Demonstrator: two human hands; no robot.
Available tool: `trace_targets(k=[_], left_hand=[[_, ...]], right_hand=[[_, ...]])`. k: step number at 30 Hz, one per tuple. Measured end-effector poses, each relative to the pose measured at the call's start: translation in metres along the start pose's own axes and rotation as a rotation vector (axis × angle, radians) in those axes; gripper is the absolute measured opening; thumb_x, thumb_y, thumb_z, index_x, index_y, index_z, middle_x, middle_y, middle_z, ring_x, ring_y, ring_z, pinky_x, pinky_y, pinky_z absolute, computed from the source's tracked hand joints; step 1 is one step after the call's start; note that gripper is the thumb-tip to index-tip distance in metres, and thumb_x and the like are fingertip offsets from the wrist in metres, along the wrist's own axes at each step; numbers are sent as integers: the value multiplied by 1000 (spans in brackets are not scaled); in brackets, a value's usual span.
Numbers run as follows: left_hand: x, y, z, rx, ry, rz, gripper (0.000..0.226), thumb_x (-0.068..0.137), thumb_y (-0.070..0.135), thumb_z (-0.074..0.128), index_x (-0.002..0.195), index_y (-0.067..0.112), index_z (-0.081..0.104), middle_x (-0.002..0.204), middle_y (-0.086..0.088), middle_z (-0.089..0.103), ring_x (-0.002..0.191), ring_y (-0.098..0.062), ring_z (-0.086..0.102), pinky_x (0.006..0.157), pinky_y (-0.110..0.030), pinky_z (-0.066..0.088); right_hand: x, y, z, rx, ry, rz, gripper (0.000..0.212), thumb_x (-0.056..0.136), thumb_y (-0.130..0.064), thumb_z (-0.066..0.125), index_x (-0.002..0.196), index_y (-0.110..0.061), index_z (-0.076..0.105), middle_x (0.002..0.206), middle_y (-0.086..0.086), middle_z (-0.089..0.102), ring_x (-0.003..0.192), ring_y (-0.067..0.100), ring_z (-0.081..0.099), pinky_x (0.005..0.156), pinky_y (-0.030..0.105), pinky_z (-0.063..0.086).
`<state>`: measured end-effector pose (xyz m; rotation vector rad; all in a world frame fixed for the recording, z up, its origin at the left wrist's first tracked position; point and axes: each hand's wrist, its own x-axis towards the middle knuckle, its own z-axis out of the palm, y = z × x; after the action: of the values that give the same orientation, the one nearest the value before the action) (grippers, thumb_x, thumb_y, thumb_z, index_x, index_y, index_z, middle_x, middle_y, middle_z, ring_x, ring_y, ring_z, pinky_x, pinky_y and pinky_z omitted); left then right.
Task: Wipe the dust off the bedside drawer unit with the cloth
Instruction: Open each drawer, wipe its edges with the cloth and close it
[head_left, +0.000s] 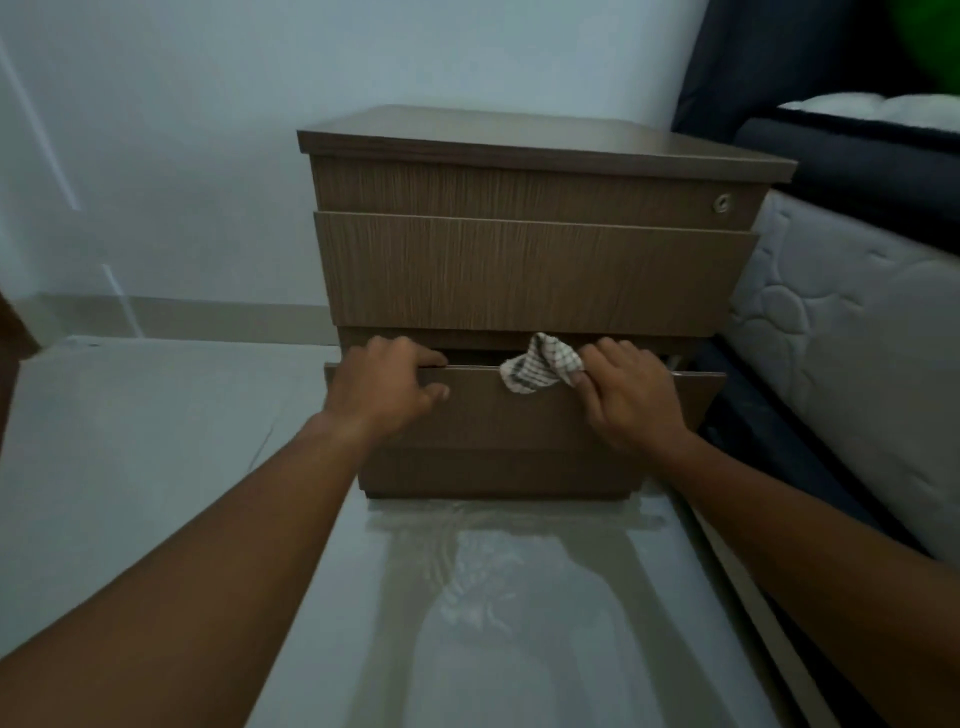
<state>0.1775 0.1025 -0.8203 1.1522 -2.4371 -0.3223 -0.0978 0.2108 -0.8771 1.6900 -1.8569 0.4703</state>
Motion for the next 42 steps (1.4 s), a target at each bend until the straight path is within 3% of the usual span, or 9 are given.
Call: trace_targets(k=[7,16,19,22,25,27,32,37,42], left_hand=[[14,64,32,58,-39,102,42,91,33,67,132,23,62,129,-7,66,117,-27,61,97,-42,50],[21,100,52,-50,-5,156,31,96,16,60,126,17,67,126,-6,69,118,-20,63,103,-40,50],[23,97,53,-72,8,156,29,96,17,60,123,18,69,123,-4,71,115,-19,64,102,-37,48],[24,92,55,-109,-13,157,30,96,14,59,125,18,68,126,-5,69,118,-20,63,102,-37,48],[22,88,58,-176,-33,149,33,97,12,57,128,17,65,130,-8,66,117,-22,63,98,-36,51],[24,85,60,-208,-31,144,31,97,16,58,127,19,66,128,-7,67,112,-21,65,89,-31,52],[29,82,58,-269,-53,125,28,98,23,56,122,18,69,120,-5,71,85,-14,63,74,-26,48],[26,75,56,-309,-38,98,29,99,22,53,122,17,70,119,-1,70,76,-3,59,59,-12,41],[22,24,45,-225,40,-61,41,93,47,47,112,21,73,98,-3,76,97,-27,68,99,-49,49]], right_hand=[[-44,61,-14,139,80,378,22,100,-35,36,84,-22,44,85,-1,48,81,21,45,72,41,40],[-15,21,-5,978,674,1509,32,108,-27,33,118,-8,56,106,8,58,95,26,60,77,30,41],[-34,26,11,1288,591,1781,44,107,-35,29,136,-10,51,119,12,64,105,33,65,91,42,51],[-56,26,26,1682,481,2038,47,107,-34,26,137,-2,43,132,13,57,128,46,51,111,59,37],[-61,3,19,1784,580,1976,42,107,-16,29,144,-4,45,134,17,60,119,33,60,96,49,51],[-59,-2,25,1930,732,1964,46,107,-17,26,147,-4,42,140,18,56,127,33,57,106,47,47],[-37,-15,28,1331,708,1857,47,105,-40,30,149,-27,38,141,5,55,120,29,61,103,49,51],[-24,-53,34,930,576,1473,56,107,-43,26,159,-34,8,169,-1,1,156,22,3,126,47,11],[-19,-131,57,577,381,1089,59,105,-42,31,159,-32,10,169,3,-1,155,33,-4,123,50,6]])
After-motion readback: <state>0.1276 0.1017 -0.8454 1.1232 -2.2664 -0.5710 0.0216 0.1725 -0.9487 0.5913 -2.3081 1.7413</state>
